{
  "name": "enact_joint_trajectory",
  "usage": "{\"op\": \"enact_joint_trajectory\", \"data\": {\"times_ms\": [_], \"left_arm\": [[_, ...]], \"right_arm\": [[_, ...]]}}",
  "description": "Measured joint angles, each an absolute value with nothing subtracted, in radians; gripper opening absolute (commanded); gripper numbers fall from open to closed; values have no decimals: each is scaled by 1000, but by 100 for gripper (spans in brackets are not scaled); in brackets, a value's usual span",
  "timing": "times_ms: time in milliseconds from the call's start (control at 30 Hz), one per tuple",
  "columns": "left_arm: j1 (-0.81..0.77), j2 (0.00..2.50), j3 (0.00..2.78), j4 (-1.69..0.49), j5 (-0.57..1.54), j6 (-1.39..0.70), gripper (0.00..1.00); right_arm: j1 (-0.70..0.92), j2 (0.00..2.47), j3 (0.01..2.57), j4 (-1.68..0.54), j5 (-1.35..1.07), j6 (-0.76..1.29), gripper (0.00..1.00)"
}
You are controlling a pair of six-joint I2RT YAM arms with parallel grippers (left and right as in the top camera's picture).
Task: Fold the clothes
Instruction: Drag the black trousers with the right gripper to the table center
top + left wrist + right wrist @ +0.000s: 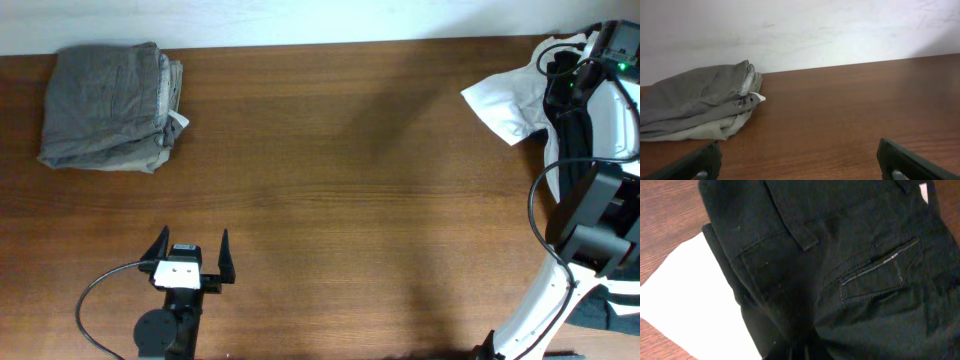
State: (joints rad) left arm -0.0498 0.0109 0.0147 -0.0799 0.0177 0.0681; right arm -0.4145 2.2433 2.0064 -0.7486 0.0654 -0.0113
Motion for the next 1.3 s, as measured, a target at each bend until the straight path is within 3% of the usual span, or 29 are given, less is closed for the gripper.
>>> {"op": "enact_joint_trajectory", "data": {"times_ms": [400,667,1300], "left_arm": [[-50,11,15,-80,18,68,99],[-50,11,15,-80,18,68,99],[-50,11,15,-80,18,68,99]], "right_arm": [[-392,2065,2006,-809,-2,31,4],[-239,1988,2007,-870,-24,68,4],[632,2111,1993,-881,-141,298,4]]}}
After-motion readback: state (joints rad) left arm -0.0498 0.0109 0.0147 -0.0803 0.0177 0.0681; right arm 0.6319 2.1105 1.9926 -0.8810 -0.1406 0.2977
